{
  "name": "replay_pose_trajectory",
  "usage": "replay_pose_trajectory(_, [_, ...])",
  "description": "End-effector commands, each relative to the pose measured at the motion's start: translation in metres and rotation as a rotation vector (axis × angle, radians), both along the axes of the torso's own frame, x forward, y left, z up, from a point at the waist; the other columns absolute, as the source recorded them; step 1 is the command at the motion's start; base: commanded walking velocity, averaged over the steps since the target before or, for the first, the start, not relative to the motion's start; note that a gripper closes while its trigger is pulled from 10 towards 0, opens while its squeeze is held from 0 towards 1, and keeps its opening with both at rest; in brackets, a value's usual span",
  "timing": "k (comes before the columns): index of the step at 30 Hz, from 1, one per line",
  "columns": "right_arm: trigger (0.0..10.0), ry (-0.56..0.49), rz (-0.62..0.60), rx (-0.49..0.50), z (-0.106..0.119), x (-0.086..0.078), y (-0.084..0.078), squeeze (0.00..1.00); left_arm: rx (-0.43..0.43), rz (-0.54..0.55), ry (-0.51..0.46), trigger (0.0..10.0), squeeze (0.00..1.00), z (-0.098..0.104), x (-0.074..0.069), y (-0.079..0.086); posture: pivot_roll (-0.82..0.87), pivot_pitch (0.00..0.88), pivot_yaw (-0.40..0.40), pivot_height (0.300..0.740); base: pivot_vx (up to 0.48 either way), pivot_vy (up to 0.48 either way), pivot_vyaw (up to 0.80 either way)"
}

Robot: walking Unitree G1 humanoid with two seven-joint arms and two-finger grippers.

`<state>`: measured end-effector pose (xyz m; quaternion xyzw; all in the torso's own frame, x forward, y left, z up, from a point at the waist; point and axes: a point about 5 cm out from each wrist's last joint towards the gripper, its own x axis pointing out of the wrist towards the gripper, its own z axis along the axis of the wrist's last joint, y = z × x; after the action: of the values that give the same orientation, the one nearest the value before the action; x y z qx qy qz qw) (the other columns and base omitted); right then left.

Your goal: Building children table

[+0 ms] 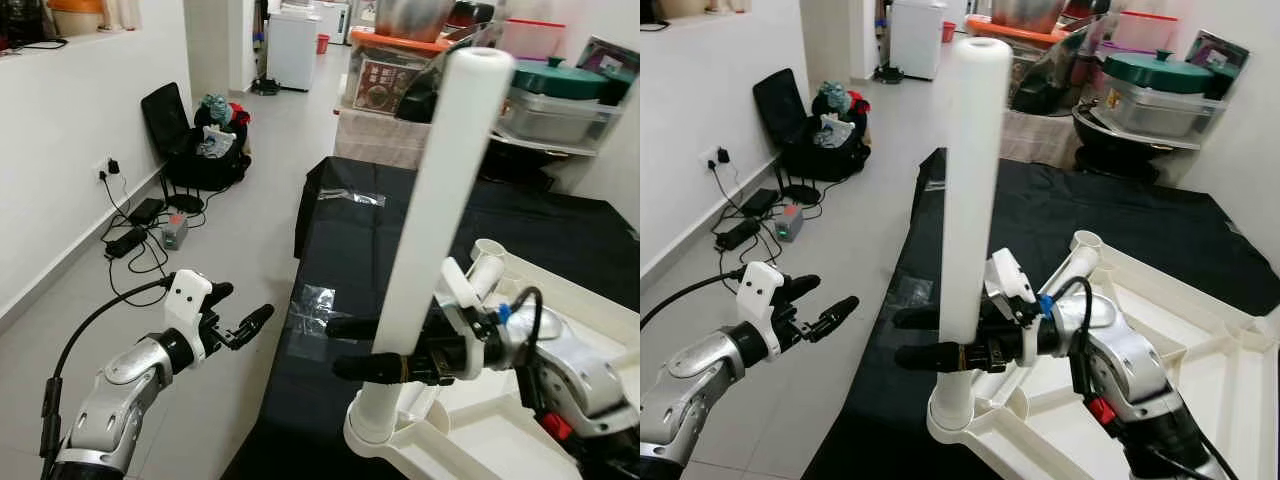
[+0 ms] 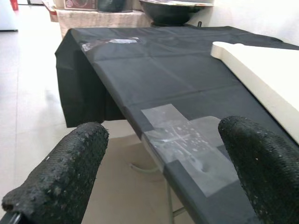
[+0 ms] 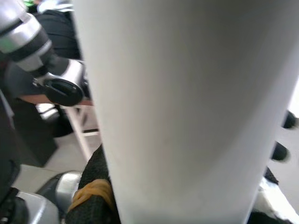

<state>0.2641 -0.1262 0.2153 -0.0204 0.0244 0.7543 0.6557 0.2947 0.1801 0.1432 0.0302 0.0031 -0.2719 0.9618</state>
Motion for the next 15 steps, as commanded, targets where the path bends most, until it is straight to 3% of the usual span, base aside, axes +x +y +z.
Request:
replay_pose_trajectory(1, [10.0, 0.108, 0.062, -0.022, -0.023, -0.005, 0.008, 0.00, -0.002, -0.003, 0.018, 10.0, 0.00, -0.003, -0.002, -0.001, 0.15, 0.000, -0.137, 0.740, 0.000, 0.000, 0.00])
replay_pose_trajectory(9, [10.0, 0.135, 0.047, -0.001, -0.025, -0.005, 0.005, 0.00, 0.002, 0.008, 0.033, 10.0, 0.00, -0.007, -0.004, 0.003, 0.14, 0.000, -0.134, 0.740, 0.000, 0.000, 0.00])
replay_pose_trajectory(12, [10.0, 0.091, -0.088, 0.046, -0.024, 0.004, 0.003, 0.00, 0.002, 0.014, 0.033, 10.0, 0.00, -0.006, -0.002, 0.002, 0.14, 0.000, -0.131, 0.740, 0.000, 0.000, 0.00])
replay_pose_trajectory(14, [10.0, 0.091, -0.088, 0.046, -0.024, 0.004, 0.003, 0.00, 0.002, 0.014, 0.033, 10.0, 0.00, -0.006, -0.002, 0.002, 0.14, 0.000, -0.131, 0.740, 0.000, 0.000, 0.00])
replay_pose_trajectory(15, [10.0, 0.074, -0.246, 0.058, -0.030, 0.014, 0.004, 0.00, 0.002, 0.020, 0.036, 10.0, 0.00, -0.007, -0.002, 0.004, 0.13, 0.000, -0.126, 0.740, 0.000, 0.000, 0.00])
